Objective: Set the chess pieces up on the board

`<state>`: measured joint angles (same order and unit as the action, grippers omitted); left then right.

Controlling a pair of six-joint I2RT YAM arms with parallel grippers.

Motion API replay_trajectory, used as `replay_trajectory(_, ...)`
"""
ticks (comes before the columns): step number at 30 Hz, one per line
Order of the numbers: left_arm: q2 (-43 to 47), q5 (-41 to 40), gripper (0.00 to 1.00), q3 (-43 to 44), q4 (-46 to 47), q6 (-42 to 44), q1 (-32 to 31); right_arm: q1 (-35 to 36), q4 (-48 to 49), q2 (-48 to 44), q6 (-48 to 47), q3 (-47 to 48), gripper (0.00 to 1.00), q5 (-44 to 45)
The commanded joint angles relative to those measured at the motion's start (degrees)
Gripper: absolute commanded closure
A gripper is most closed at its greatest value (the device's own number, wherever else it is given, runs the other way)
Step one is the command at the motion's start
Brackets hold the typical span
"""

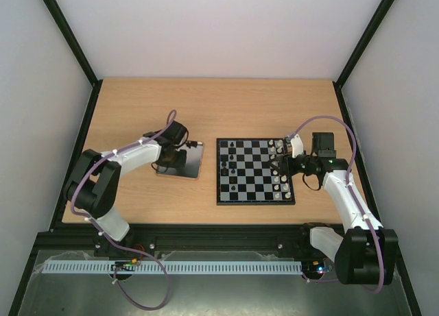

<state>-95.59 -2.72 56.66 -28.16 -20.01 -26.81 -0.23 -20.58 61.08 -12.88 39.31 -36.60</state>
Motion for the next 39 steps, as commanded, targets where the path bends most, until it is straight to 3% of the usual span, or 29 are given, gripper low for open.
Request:
replay_trajectory(1, 4.33, -0.74, 0.9, -0.71, -4.06, -1.06, -3.97, 0.23, -0.65, 0.0, -0.75, -0.46, 0.51, -1.01)
replay_trajectory(7, 6.0, 2.61, 0.9, 2.69, -4.19, 0.42, -11.32, 0.23, -0.6, -0.08, -0.74, -0.46, 0.51, -1.0)
replay_trajectory(15, 0.67, 3.8, 0.9, 10.78, -4.38, 0.77, -20.65, 0.23, -0.63, -0.59, -0.74, -0.47, 0.52, -0.38)
replay_trajectory(28, -7.9, 1.76, 0.9, 18.04, -6.35, 2.24, -27.63, 0.23, -0.53, -0.7, -0.84, -0.53, 0.51, -0.36)
replay_trajectory(39, -11.74, 0.44, 0.9, 18.78, -5.53, 2.6, -28.39, 0.23, -0.66, -0.78, -0.84, -0.42, 0.51, -0.34)
